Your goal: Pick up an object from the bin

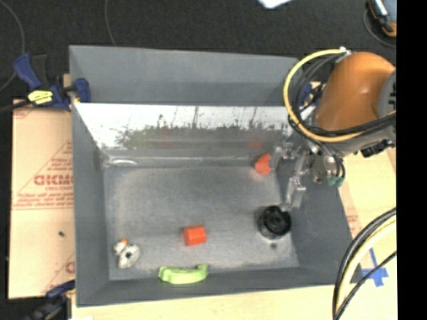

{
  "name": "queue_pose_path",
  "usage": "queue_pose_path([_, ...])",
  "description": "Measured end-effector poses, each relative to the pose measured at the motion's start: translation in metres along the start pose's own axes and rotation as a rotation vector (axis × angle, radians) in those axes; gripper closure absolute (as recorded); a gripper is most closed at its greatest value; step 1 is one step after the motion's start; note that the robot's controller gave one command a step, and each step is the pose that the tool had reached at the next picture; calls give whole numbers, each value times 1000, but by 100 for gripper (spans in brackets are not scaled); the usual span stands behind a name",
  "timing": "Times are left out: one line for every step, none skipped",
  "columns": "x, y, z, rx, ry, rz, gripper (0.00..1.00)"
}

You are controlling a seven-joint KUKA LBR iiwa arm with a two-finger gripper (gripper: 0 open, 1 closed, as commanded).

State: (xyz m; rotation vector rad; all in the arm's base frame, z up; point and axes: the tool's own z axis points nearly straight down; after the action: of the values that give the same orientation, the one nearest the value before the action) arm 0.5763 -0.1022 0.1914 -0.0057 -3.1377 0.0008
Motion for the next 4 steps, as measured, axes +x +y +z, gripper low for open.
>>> queue_pose_path([-2,1,-5,1,-8,-4,0])
queue_pose_path([18,-28,53,3,-11,-206,0])
queue_pose_path([24,-35,68,3,-7,-245,0])
queue_pose_path([33,15,87,3,-13,-454,0])
